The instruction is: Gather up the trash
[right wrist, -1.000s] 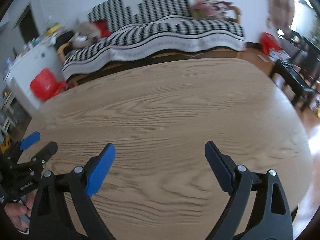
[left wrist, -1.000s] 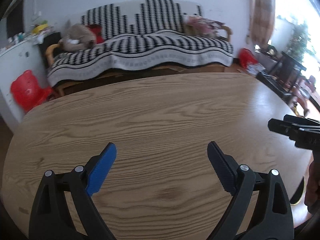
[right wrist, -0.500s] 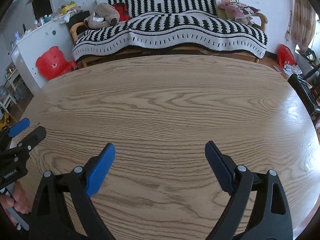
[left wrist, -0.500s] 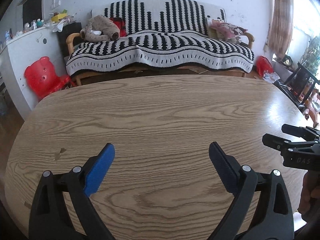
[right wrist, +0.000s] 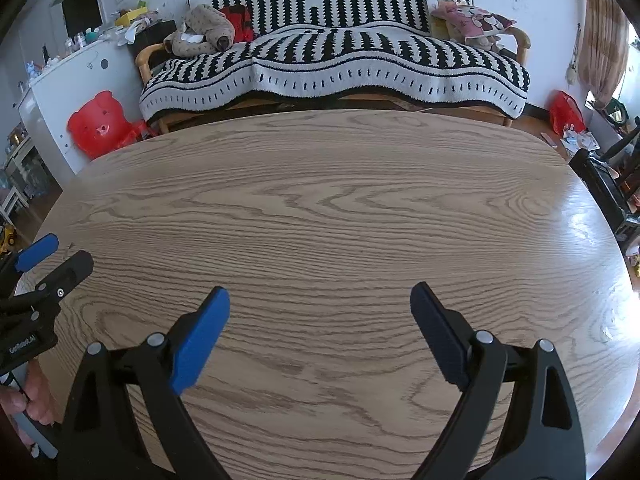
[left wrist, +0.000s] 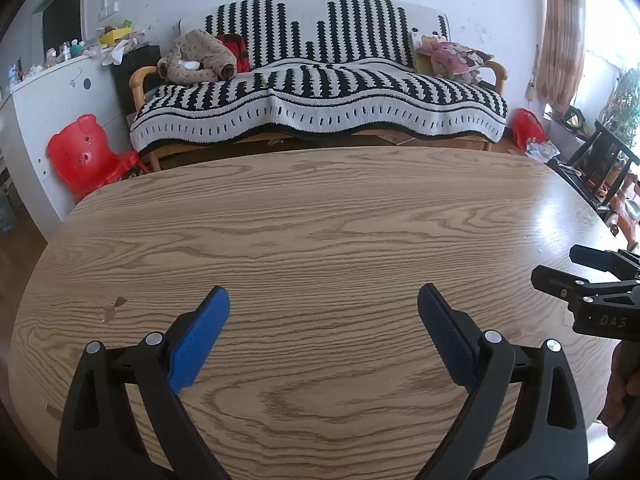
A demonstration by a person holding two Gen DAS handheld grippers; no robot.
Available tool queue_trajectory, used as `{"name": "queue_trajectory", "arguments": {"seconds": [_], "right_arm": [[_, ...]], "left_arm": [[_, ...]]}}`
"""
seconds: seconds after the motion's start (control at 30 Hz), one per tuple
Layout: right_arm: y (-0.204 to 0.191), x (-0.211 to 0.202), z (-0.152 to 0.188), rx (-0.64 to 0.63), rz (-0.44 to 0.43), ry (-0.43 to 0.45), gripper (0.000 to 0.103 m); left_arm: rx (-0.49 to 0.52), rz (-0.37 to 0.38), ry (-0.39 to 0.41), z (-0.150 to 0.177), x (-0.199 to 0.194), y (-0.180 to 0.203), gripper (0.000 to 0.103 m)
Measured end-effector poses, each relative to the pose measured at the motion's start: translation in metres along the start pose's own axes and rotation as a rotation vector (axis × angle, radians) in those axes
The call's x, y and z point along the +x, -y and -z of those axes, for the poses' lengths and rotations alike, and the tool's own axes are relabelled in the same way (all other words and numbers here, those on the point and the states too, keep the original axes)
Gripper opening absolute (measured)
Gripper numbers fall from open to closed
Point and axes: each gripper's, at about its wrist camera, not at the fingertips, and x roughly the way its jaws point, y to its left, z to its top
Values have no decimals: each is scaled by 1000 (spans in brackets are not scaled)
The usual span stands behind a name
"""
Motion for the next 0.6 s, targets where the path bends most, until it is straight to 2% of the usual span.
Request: {"name": "queue_trajectory", "arguments": {"seconds": [0.6], "right_arm": [[5,-4,8,-8,5,-6,89]], "left_arm": [[-3,0,-3,0,2,2,92]]}}
